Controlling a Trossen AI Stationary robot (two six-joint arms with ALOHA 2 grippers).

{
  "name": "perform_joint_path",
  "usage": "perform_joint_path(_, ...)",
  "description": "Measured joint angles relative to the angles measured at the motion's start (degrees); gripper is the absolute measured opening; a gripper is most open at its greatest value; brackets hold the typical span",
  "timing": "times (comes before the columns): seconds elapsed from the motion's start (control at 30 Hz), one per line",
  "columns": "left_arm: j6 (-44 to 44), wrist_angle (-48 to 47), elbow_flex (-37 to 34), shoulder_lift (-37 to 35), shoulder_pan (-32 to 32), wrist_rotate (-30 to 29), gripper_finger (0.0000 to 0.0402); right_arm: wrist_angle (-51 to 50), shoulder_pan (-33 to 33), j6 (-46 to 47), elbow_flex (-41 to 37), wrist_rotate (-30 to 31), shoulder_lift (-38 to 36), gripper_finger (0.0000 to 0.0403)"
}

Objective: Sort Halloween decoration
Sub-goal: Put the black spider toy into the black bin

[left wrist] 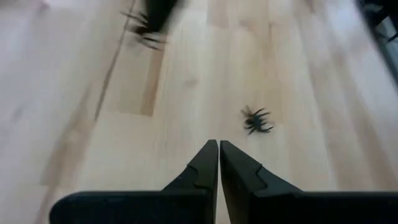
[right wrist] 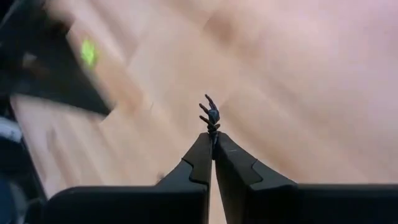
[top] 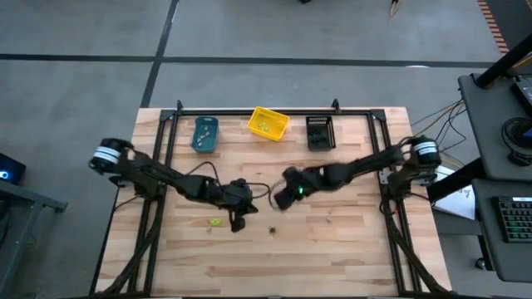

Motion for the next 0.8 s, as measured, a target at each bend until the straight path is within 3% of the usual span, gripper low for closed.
perform_joint_path(0.3,-3.0,-9.5,0.1,-12.5,3.7,-2.9,0.0,-22.3,-19.1,-17.8,9.4,0.1,-6.6,0.0008)
perform_joint_path(0.57,-3.8,-10.8,0.1,-16.1,7.1,-4.5,0.0,-42.9,-35.8,-28.6,21.2,0.2,-2.3,0.0008)
perform_joint_path(0.8,-5.2,-12.1,0.2,-15.9,8.3,-4.5,0.0,-49.6,-45.9,-33.6,21.8,1.6,3.1,0.0008)
